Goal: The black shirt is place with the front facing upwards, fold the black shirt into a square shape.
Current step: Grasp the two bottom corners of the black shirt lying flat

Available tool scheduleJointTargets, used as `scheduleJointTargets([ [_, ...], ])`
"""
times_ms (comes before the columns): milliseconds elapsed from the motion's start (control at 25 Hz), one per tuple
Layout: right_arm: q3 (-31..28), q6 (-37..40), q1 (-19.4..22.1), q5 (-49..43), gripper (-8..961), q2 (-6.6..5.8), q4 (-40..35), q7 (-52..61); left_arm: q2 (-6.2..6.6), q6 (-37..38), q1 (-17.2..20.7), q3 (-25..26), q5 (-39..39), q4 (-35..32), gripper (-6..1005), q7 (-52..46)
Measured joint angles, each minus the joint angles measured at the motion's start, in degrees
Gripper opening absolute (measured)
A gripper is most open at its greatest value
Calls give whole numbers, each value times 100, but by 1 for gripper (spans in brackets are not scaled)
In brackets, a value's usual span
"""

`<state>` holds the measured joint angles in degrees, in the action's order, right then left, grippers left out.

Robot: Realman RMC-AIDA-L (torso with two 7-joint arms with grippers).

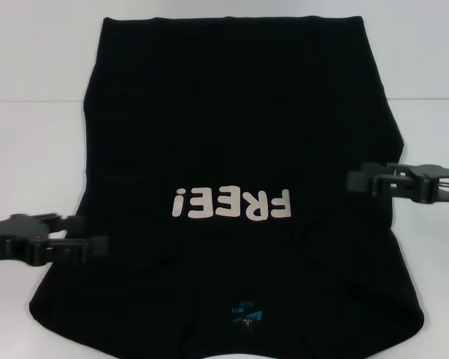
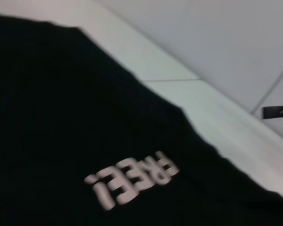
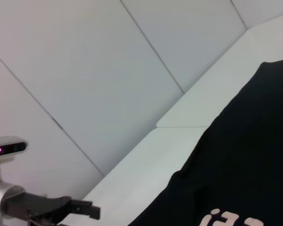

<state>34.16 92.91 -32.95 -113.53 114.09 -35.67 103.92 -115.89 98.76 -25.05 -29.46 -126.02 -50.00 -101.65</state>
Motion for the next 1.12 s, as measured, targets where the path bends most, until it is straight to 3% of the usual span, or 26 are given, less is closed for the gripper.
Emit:
scheduleJointTargets([
  [160,8,-129,-126,-15,933,7,6,19,95,47,112,371,-353,-57,934,-174],
  [400,11,-202,-256,-13,914,-42,7,24,218,46,379,463,-569,-52,933,-290],
  [720,-12,-265,-366,-10,884,-104,7,32,205,-72,460,657,-1113,-1,933,-308],
  [1120,-47,-261,-368,0,881,-127,8,49,194,-345,304,621,-1539,269,932,-417],
])
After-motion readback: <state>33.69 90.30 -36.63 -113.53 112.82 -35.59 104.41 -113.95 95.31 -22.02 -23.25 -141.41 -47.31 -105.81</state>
